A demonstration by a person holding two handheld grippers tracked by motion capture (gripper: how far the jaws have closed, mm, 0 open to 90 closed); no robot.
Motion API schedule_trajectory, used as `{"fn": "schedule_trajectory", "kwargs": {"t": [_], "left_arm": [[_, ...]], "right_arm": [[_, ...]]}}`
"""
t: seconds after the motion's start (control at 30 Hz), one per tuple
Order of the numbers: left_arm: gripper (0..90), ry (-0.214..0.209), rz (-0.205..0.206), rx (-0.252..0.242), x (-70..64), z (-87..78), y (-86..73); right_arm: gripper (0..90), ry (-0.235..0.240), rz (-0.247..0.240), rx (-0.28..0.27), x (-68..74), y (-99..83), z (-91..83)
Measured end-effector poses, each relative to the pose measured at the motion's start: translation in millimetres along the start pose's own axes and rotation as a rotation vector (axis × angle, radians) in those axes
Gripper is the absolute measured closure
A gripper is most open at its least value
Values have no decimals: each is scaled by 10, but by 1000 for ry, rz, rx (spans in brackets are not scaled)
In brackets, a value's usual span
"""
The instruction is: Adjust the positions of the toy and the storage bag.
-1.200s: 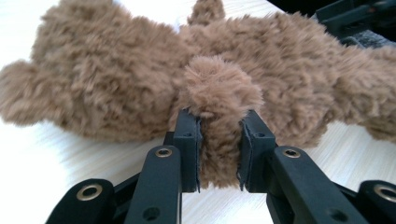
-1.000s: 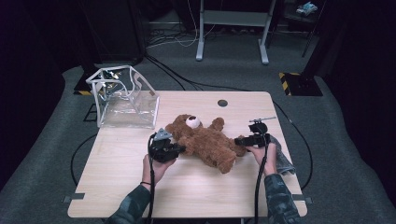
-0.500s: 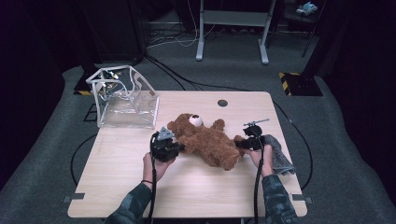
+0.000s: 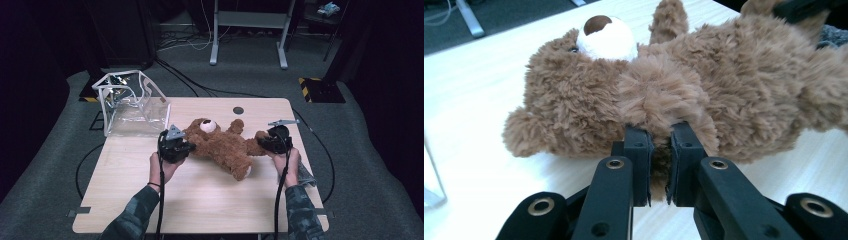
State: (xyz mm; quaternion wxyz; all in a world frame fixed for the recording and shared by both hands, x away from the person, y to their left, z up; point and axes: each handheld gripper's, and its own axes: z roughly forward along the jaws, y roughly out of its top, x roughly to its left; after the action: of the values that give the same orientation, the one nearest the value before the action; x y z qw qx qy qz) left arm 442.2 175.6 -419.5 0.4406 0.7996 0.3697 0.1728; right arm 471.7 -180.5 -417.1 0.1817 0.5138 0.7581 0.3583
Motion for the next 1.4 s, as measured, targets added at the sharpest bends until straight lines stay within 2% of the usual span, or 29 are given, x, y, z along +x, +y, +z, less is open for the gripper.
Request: {"fn": "schedule_trajectory", "kwargs": {"t": [0.17,0.37,0.5,0.77,0.93,1.03,1.3,1.4], "left_arm": [[820,1,14,-19,73,10,126],[820,4,34,-35,147,32,321],[820,6,49,-32,179,45,430],[823,8,72,-15,240,102,566],[825,28,87,-3,293,137,593],[825,31,67,3,354,186,586],[824,30,75,85,443,384,468],[824,19,46,121,485,465,345]], "right_arm": [[780,-20,-21,-61,15,71,-194],[780,-47,-42,-102,59,137,-387],[779,-71,-61,-126,108,176,-516],[781,-89,-60,-154,187,136,-681],[782,-90,-74,-163,287,89,-734],[782,-80,-83,-157,373,43,-744],[780,-41,-76,-123,596,-238,-643],[774,-10,-80,-87,667,-367,-556]]}}
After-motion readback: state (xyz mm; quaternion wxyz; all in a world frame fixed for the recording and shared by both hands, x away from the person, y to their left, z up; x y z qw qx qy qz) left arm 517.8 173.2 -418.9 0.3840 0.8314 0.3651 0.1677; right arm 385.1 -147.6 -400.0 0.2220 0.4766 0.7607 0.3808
